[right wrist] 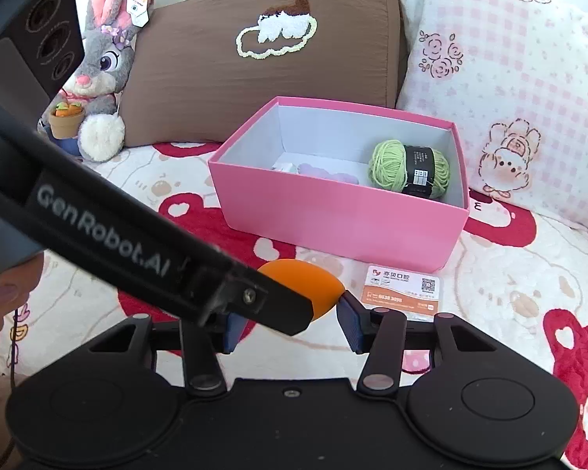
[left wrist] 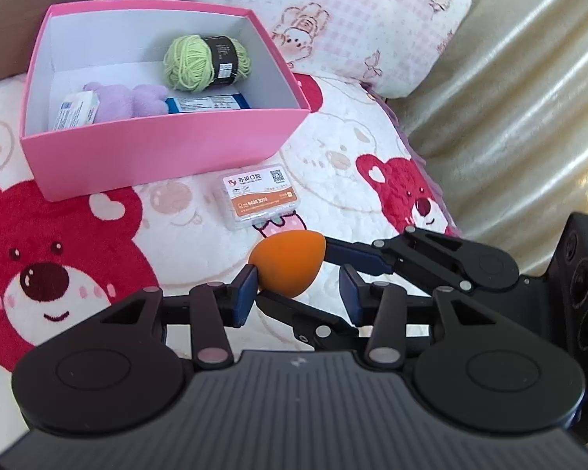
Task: Organize objects
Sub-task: 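Carry the orange sponge over the pink box and lower it inside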
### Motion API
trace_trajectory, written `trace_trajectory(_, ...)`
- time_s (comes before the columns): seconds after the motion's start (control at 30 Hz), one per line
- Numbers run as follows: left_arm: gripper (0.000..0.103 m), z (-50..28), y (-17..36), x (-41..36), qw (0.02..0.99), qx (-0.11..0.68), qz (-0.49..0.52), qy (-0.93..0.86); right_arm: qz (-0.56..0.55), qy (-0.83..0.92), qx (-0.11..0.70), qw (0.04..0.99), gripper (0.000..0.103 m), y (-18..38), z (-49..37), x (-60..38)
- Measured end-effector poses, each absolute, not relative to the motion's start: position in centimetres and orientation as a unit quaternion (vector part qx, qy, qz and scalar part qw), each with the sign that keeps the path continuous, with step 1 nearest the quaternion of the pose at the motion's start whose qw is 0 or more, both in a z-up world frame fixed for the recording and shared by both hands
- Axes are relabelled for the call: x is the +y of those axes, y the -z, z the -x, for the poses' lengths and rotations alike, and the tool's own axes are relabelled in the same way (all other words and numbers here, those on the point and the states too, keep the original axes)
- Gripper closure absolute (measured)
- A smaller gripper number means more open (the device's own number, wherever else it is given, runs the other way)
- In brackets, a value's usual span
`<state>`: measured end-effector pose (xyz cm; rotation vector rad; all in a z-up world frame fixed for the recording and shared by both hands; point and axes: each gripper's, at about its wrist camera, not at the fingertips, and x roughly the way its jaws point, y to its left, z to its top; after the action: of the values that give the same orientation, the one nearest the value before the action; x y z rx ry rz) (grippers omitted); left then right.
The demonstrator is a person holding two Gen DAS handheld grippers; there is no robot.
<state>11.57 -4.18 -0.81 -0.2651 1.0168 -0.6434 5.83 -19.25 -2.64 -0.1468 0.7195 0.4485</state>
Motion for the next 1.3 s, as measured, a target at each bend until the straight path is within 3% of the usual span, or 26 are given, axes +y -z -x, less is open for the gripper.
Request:
trace_trajectory(0.77, 0.055, -13.1, -4.2, -1.8, 0.839, 0.46, 0.121, 0.264, 0.064, -0.237, 0.355, 0.902, 0.05, -2.3, -8.7, -16.6)
trace_trajectory(1.3, 0.055, -23.2, -7.5, 1.4, 0.845, 0.468, 0.142, 0.216, 0.048, -0.281, 0.354, 0.891, 0.05, -6.1, -18.9, -14.2)
